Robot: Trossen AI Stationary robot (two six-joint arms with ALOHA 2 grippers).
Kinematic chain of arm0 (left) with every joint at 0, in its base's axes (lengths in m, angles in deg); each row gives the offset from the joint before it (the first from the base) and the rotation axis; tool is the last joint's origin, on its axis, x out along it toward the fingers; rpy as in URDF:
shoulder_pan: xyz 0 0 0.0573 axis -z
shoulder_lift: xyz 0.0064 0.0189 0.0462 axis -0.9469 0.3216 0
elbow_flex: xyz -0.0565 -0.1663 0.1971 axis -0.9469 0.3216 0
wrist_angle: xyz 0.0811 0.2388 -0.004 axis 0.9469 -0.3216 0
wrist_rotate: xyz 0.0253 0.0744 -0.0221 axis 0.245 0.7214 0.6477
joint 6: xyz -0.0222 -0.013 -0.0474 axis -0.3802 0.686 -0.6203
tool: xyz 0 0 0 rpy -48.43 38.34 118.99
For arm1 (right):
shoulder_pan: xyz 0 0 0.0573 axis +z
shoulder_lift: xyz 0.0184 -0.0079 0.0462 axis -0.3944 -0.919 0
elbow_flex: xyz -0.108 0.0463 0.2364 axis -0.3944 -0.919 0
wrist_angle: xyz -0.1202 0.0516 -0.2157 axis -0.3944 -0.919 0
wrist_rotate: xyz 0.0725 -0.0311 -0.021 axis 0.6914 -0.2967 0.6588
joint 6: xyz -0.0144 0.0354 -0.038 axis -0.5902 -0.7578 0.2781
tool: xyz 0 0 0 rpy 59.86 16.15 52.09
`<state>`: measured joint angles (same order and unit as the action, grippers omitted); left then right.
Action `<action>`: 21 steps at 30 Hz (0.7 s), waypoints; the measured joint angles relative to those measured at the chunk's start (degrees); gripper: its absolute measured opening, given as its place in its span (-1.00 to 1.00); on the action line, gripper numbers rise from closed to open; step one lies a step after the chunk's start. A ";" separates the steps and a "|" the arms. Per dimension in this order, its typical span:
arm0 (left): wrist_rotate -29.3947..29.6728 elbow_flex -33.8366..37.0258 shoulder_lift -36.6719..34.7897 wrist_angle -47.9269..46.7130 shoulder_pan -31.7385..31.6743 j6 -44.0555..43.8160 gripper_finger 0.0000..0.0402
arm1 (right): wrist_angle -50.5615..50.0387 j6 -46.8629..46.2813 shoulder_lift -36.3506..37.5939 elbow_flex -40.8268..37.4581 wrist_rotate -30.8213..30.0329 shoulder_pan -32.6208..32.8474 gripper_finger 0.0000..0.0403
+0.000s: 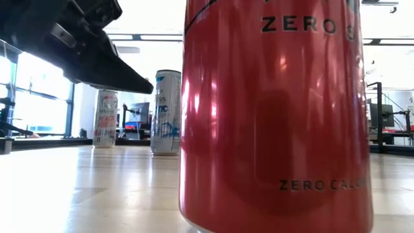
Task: Place canned beverage on shelf
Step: Put the bottom red soda can on the shelf
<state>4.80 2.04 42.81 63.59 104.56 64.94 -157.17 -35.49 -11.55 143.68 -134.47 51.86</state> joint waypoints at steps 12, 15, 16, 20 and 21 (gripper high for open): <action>-3.99 0.00 0.00 2.82 0.93 1.97 -1.00 | 8.97 2.68 -10.85 -0.02 7.09 4.60 -1.00; -4.00 0.00 -0.01 3.20 1.92 2.02 -1.00 | 15.09 7.54 -11.95 -0.02 9.55 5.92 -1.00; -3.84 0.00 -0.01 3.42 2.30 2.04 -1.00 | 17.01 8.90 -12.36 -0.02 10.20 6.29 -1.00; -3.76 0.00 0.01 4.87 3.69 2.57 -1.00 | 23.30 12.80 -14.38 -0.02 12.87 7.10 -1.00; -3.71 0.00 0.01 5.21 4.04 3.00 -1.00 | 24.72 13.93 -15.10 -0.02 13.74 7.16 -1.00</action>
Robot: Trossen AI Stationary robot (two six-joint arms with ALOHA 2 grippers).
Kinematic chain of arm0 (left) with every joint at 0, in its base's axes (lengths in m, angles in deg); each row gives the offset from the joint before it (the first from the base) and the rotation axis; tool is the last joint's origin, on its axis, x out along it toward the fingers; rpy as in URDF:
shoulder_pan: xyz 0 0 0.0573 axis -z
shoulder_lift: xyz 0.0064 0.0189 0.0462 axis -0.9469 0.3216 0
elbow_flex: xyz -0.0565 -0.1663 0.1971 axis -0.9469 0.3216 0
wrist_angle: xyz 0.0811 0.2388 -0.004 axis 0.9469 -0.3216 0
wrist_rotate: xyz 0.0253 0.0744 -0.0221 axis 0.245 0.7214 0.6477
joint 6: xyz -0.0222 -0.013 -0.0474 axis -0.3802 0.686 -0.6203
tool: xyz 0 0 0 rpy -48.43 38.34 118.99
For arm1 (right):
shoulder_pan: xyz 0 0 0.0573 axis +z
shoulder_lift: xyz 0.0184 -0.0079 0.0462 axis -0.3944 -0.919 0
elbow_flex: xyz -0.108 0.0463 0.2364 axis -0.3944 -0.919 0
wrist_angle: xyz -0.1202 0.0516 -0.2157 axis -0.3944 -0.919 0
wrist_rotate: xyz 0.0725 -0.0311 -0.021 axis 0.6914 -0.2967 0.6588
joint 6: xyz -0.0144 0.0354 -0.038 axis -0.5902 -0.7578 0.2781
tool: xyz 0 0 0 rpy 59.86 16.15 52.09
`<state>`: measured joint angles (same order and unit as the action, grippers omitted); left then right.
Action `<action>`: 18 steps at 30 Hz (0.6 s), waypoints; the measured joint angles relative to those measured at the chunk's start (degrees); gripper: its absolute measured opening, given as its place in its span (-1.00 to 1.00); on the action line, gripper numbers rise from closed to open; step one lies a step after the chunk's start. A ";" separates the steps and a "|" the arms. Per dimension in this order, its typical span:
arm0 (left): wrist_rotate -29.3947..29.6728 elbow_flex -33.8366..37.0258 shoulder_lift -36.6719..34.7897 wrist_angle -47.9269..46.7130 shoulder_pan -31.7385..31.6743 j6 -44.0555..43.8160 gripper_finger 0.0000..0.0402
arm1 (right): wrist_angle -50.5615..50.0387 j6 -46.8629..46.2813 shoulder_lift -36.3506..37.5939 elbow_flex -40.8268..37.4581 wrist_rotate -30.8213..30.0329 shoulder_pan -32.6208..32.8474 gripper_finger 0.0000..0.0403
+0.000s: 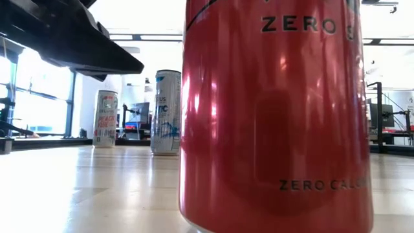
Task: Place canned beverage on shelf
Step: Put the bottom red soda can on the shelf
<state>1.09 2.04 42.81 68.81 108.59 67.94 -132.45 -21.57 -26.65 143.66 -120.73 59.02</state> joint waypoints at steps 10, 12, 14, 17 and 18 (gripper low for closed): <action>1.86 0.02 -0.02 2.13 3.53 0.39 -1.00 | 17.42 12.14 -7.07 0.00 10.52 -0.53 -1.00; 3.03 0.02 -0.01 2.13 4.52 0.38 -1.00 | 20.10 14.10 -7.11 0.00 11.63 -0.31 -1.00; 3.87 0.02 -0.01 2.13 5.58 0.39 -1.00 | 23.14 15.91 -7.08 0.00 11.96 0.26 -1.00; 5.85 0.02 0.00 2.15 7.17 0.45 -1.00 | 28.42 19.23 -7.26 0.00 12.79 1.25 -1.00; 6.47 0.02 0.00 2.15 7.65 0.45 -1.00 | 30.31 20.00 -7.69 0.02 13.79 1.42 -1.00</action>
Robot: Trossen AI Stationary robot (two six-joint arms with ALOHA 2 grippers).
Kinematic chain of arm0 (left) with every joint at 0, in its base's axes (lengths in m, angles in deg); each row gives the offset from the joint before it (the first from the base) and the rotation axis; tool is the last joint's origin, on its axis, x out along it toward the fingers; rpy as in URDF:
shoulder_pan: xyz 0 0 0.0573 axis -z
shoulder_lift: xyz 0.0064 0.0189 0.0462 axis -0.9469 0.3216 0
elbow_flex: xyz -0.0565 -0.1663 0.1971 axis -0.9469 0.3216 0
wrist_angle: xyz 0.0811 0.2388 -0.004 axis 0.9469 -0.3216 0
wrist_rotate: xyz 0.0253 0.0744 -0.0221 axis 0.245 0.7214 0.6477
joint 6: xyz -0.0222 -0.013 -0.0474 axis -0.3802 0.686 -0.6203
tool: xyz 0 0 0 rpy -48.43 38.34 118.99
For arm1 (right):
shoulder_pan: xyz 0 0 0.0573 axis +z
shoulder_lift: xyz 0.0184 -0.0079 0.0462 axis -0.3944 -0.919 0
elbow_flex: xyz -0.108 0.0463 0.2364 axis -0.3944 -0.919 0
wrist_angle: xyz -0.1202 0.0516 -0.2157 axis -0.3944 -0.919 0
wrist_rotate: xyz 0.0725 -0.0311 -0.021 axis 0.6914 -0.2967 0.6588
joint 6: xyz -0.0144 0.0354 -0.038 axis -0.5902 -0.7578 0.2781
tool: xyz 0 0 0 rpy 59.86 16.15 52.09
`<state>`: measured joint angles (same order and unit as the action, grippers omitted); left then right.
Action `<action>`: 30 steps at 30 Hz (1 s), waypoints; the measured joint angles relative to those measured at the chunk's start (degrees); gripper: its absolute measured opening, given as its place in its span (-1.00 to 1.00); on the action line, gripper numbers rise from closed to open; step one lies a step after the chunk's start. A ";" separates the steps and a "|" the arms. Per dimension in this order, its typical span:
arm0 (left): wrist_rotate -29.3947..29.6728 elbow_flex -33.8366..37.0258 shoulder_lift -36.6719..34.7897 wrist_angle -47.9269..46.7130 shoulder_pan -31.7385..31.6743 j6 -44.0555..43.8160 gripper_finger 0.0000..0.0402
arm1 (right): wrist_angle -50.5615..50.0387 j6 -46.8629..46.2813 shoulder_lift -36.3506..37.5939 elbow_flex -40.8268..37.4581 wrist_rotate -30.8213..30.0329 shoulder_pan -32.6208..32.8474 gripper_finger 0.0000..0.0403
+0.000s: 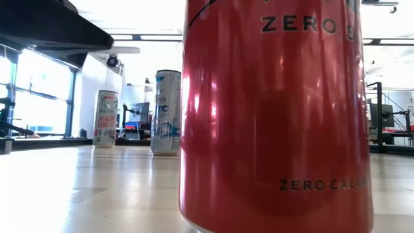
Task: Place canned beverage on shelf
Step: Put the bottom red soda can on the shelf
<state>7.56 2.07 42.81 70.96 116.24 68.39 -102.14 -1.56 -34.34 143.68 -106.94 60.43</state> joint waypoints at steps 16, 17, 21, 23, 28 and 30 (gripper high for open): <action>1.24 0.02 0.00 0.42 2.05 -1.70 -1.00 | -2.00 -4.58 -1.40 4.71 10.97 -0.08 -0.98; 1.24 0.02 0.00 0.42 2.05 -1.90 -1.00 | -5.39 -4.74 -1.50 6.45 12.01 -0.08 -0.95; 1.23 0.02 0.00 0.39 1.94 -1.98 -1.00 | -16.03 -4.81 -3.96 13.75 15.07 -0.10 -0.68; 1.24 0.02 0.00 0.41 1.94 -2.02 -1.00 | -20.03 -5.67 -5.88 17.96 17.68 -0.08 -0.48; 1.24 0.02 0.00 0.39 1.93 -2.08 -1.00 | -34.99 -12.47 -13.36 30.92 22.73 -0.77 0.04; 1.24 0.02 0.00 0.39 1.91 -2.12 -1.00 | -40.61 -13.81 -16.92 36.71 24.55 -0.96 0.20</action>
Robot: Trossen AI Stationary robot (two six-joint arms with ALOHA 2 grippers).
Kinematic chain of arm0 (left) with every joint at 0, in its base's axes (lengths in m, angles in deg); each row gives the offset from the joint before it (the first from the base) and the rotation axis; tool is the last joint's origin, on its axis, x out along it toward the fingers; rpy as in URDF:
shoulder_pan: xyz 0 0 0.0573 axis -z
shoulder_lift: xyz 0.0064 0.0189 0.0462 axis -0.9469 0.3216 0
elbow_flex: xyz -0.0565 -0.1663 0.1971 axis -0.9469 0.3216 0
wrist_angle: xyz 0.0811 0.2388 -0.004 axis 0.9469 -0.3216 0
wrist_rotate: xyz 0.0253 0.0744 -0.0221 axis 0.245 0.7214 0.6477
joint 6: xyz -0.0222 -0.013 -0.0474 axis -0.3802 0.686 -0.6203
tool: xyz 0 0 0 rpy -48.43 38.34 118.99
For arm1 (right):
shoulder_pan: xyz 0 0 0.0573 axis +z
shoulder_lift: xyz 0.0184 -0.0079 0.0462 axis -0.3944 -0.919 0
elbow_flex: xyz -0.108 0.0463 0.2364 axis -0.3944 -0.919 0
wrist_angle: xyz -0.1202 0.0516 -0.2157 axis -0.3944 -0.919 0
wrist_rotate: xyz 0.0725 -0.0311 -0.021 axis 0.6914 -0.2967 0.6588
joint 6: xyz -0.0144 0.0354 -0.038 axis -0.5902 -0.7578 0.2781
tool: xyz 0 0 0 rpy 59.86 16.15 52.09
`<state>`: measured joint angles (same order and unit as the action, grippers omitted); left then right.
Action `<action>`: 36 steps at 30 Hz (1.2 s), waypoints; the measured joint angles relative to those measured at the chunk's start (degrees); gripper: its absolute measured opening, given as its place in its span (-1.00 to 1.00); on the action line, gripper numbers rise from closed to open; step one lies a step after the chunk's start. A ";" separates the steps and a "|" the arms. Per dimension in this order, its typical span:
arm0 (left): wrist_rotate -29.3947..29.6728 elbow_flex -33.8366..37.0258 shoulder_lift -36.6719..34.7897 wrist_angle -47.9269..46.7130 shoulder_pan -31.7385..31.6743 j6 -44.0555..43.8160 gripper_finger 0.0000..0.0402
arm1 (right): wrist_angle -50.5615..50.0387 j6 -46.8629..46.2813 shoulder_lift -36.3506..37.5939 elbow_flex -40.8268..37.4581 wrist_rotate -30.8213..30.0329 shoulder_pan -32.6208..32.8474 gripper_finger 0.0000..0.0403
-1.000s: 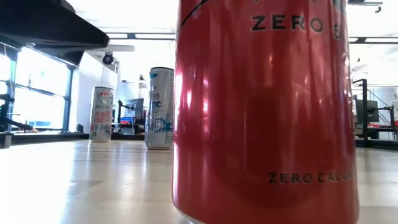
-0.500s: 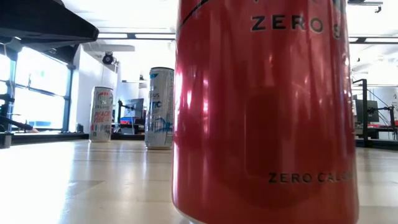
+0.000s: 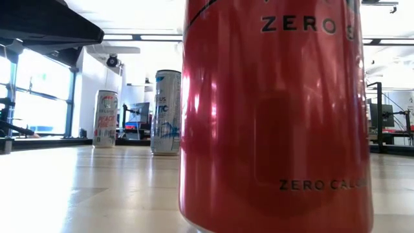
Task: Place canned beverage on shelf
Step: Put the bottom red soda can on the shelf
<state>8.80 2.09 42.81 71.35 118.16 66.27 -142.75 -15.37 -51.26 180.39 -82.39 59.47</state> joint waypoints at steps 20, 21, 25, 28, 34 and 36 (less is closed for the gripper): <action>-0.21 0.00 0.00 -1.16 0.00 -0.92 -1.00 | -12.18 5.52 -15.58 22.52 8.21 -2.32 0.48; -0.22 0.00 0.00 -1.19 0.01 -0.92 -1.00 | -11.58 5.92 -15.58 22.52 8.47 -2.24 0.48; -0.20 0.00 0.00 -1.75 0.00 -1.25 -1.00 | -11.65 4.50 -15.78 22.52 8.53 -1.81 0.48; -0.21 0.00 0.00 -2.14 0.00 -1.46 -1.00 | -11.65 4.13 -16.52 22.52 6.50 -1.40 0.48; -0.22 0.00 0.00 -2.26 0.00 -2.43 -1.00 | -11.78 4.59 -17.48 22.52 4.83 -1.24 0.48; -0.20 0.00 0.00 -2.34 0.00 -2.43 -1.00 | -11.87 4.56 -17.63 22.52 5.40 -1.24 0.48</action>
<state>8.60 2.09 42.81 69.02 118.16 63.85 -154.62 -10.81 -68.89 202.92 -76.99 58.23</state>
